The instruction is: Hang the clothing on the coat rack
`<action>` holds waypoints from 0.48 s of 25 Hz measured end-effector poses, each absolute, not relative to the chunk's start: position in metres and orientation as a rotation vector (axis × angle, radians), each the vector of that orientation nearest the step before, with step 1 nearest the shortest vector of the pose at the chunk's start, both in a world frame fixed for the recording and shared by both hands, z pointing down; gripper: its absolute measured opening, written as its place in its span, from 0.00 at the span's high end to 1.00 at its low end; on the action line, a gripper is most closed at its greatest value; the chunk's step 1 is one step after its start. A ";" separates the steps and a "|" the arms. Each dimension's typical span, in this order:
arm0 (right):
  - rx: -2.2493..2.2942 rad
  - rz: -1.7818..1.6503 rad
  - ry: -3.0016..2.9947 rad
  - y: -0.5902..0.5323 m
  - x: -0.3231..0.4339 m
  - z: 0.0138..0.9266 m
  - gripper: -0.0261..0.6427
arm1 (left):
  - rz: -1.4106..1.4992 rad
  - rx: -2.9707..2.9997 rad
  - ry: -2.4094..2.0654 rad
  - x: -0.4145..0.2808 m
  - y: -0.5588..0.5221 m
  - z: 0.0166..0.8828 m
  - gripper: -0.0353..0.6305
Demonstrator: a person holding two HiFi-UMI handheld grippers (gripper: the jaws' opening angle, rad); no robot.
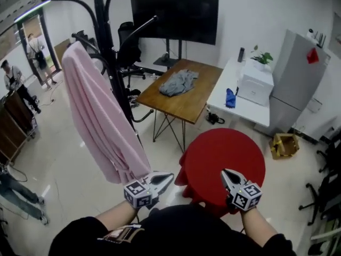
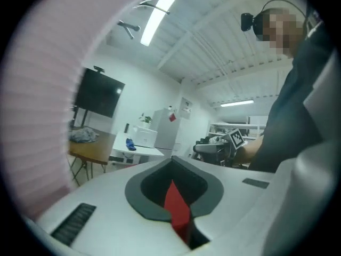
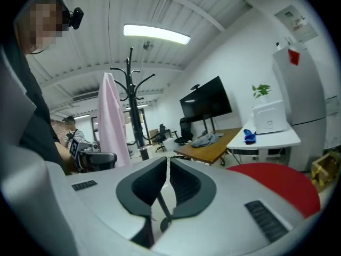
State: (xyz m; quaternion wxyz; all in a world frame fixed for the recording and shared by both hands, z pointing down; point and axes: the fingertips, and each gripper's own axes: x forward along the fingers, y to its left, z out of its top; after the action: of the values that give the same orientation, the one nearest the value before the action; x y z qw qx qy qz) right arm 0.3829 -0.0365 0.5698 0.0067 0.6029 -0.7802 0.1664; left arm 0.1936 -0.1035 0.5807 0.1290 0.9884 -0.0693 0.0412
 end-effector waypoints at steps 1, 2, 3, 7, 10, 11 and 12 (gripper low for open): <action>1.940 0.526 -2.404 -0.026 0.396 0.574 0.94 | 0.124 2.878 -0.139 0.211 -0.102 0.577 0.94; 1.996 0.532 -2.370 -0.017 0.409 0.577 0.95 | 0.128 2.883 -0.078 0.228 -0.101 0.573 0.94; 2.050 0.542 -2.339 -0.009 0.421 0.579 0.96 | 0.137 2.893 -0.021 0.245 -0.100 0.570 0.94; 2.216 0.590 -2.251 0.019 0.449 0.582 0.96 | 0.187 2.893 0.133 0.300 -0.094 0.570 0.94; 2.287 0.606 -2.238 0.029 0.458 0.586 0.96 | 0.195 2.858 0.219 0.333 -0.086 0.574 0.94; 2.299 0.606 -2.234 0.030 0.459 0.586 0.96 | 0.194 2.848 0.233 0.340 -0.083 0.574 0.94; 2.312 0.601 -2.224 0.030 0.459 0.583 0.96 | 0.190 2.839 0.240 0.346 -0.080 0.575 0.94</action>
State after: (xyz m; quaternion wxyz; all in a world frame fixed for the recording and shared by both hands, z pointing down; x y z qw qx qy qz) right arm 0.4587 0.0305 0.5826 -0.0611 0.7071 -0.6801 0.1839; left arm 0.3462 -0.0795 0.5745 0.1427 0.9841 0.0832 0.0659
